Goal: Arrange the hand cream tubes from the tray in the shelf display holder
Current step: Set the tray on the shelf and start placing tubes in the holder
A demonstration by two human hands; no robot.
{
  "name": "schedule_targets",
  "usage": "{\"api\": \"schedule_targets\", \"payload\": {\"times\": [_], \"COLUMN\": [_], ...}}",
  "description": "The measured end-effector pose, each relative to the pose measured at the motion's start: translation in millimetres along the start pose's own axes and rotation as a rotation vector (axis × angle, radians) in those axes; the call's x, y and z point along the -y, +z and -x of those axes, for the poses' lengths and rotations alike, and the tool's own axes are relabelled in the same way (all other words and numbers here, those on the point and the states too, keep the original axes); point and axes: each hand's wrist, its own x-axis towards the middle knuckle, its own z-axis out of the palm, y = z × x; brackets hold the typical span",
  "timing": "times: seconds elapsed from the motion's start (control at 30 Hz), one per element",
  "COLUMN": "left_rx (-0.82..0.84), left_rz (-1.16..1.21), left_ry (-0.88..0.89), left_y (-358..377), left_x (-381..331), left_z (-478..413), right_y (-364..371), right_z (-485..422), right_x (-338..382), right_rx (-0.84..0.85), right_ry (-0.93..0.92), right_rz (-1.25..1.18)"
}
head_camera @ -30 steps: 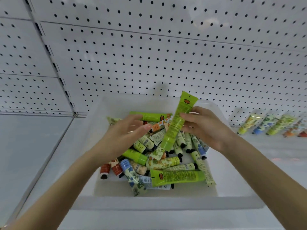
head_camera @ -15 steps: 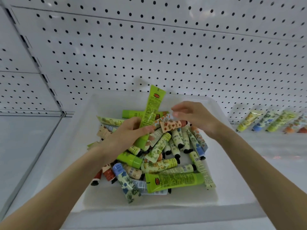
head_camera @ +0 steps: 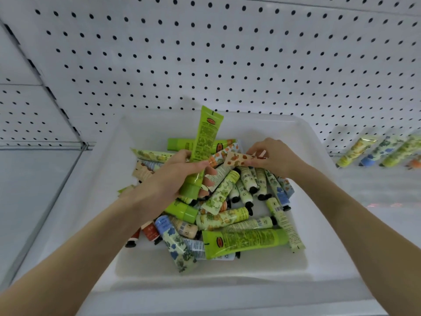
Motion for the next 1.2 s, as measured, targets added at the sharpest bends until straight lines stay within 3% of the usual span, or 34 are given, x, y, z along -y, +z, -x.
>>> {"api": "schedule_targets", "payload": {"times": [0.17,0.33,0.53,0.77,0.93,1.1,1.2], "left_rx": [0.042,0.057,0.088,0.127,0.141,0.067,0.027], "left_rz": [0.035,0.143,0.151,0.076,-0.103,-0.203,-0.209], "left_ry": [0.019,0.04,0.081,0.101,0.164,0.215,0.213], "left_y": [-1,-1,-2,-2,0,-1,-2], "left_x": [-2,-5,-8,-7,-3,-1,-3], "left_z": [4,6,8,9,11,10,10], "right_y": [-6,-27,-28,-16,-11,-12,-20], "right_z": [5,29,47,48,51,50,45], "right_x": [7,38,63,78,82,82,69], "right_rx": [-0.022,-0.02,0.222,0.205,0.17,0.2,0.128], "right_ry": [-0.037,-0.048,-0.068,-0.037,-0.032,-0.027,0.035], "right_rz": [-0.041,-0.549,-1.034,-1.101,-1.094,-1.077,-0.927]}}
